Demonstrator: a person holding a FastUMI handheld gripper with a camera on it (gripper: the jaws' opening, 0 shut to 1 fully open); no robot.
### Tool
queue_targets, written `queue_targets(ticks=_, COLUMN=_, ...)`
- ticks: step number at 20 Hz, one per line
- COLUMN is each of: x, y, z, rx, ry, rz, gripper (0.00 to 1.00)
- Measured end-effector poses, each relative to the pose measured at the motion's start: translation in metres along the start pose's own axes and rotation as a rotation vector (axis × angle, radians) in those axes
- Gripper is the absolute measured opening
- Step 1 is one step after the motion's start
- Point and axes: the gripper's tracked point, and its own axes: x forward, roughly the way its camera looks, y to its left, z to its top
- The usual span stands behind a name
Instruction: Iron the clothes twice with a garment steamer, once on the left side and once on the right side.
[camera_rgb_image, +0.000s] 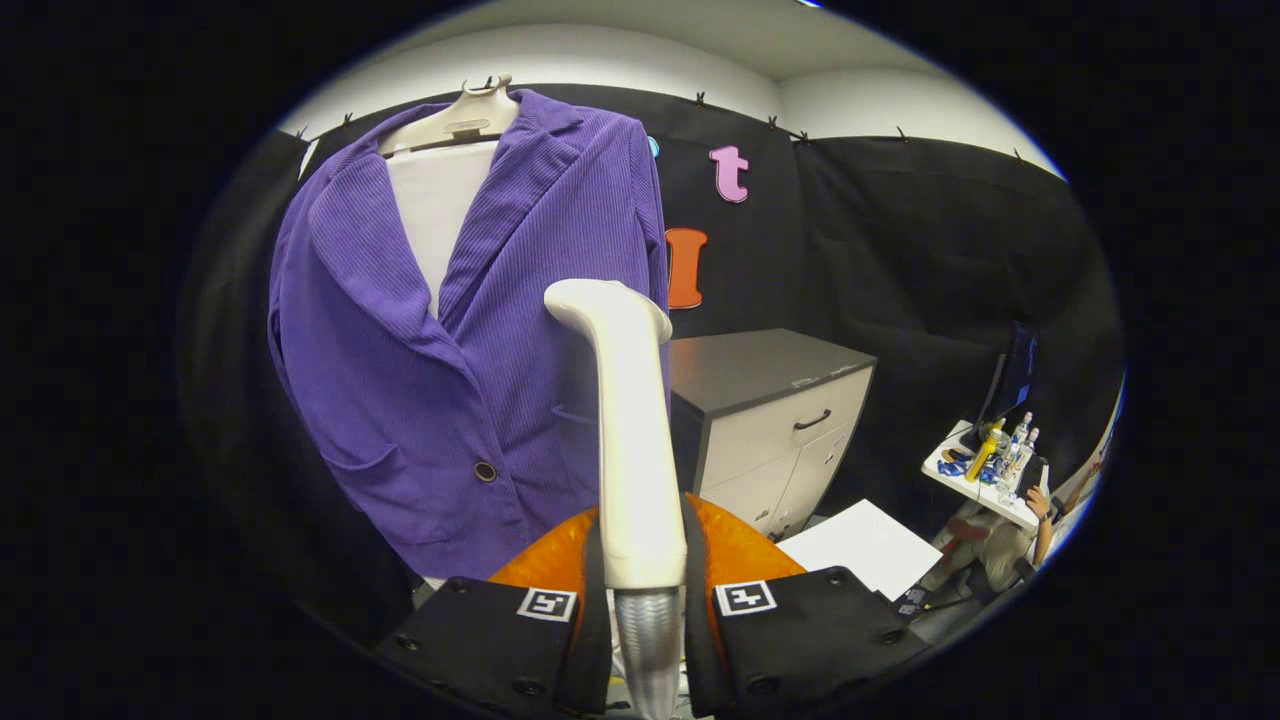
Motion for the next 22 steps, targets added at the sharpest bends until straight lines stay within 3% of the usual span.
queue_targets(ticks=22, x=0.015, y=0.003, z=-0.15, rx=-0.05, ry=0.254, rz=-0.007, gripper=0.37)
